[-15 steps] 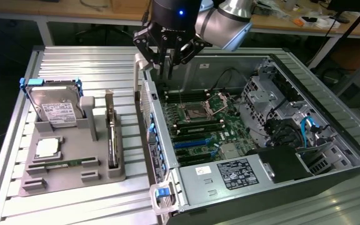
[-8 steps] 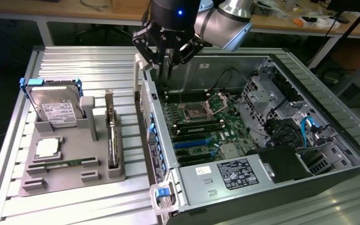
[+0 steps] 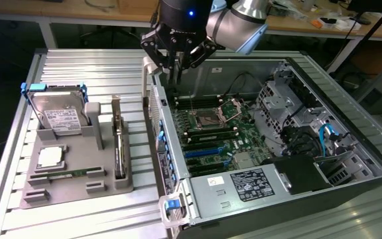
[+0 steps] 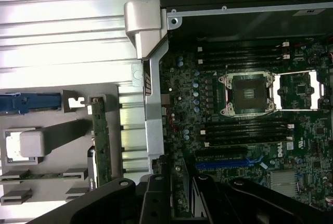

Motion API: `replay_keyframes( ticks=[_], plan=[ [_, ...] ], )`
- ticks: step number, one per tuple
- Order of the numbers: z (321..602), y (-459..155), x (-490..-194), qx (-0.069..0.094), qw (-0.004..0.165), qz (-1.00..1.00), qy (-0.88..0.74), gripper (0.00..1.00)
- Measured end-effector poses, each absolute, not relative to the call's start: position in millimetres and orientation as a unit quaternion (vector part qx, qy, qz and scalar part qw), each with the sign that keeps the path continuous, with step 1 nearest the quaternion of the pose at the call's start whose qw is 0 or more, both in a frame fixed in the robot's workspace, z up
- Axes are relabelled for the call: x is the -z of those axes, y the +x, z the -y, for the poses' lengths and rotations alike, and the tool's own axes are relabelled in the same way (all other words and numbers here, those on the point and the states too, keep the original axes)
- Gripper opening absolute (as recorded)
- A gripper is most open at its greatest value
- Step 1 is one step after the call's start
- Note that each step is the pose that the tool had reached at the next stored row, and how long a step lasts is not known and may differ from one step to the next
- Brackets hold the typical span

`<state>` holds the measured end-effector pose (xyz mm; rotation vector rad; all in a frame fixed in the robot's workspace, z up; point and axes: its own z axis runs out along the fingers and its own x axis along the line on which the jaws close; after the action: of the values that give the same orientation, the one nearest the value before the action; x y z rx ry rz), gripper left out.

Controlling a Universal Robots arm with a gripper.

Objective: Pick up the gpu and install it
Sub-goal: 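Reach for the gpu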

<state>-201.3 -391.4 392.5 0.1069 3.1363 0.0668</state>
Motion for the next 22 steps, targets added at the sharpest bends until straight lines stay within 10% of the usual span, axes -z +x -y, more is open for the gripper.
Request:
replay_keyframes(
  ticks=[4,22],
  plan=[
    [391.4,-201.3,-392.6,-0.021,0.001,-0.999,0.034,0.11],
    [389.4,-207.0,-392.5,-0.021,0.001,-0.999,0.034,0.11]
  ],
)
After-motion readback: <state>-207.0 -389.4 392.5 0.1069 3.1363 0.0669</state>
